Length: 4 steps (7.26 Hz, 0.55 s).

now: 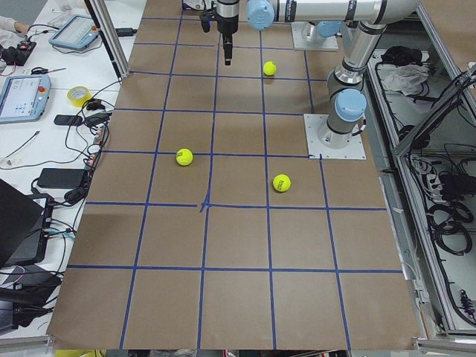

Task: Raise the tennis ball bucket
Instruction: 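Move the right gripper toward the clear Wilson tennis ball tube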

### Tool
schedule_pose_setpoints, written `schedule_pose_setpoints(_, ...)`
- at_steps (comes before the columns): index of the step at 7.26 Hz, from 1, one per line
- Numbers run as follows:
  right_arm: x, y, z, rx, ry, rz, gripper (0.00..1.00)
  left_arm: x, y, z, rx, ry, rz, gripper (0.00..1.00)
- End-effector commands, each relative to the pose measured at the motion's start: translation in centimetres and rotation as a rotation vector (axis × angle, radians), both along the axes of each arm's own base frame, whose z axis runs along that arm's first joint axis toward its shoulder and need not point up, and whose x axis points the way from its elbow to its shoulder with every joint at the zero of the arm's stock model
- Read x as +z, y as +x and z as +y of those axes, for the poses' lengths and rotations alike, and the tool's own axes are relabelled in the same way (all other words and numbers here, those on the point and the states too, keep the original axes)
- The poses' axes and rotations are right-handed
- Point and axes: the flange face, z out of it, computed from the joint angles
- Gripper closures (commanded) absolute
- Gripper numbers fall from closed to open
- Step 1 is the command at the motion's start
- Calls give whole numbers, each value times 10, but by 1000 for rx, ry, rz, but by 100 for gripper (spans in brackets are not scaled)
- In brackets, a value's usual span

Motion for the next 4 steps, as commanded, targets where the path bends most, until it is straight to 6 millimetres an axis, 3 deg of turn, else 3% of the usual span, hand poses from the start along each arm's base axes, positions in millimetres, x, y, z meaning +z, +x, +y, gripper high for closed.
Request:
schedule_pose_setpoints(1, -2, 1, -1, 7, 1, -7, 0, 1, 0, 0, 0, -3, 2, 0)
schedule_pose_setpoints(4, -3, 0, -1, 0, 7, -8, 0, 5, 0, 0, 1, -18, 4, 0)
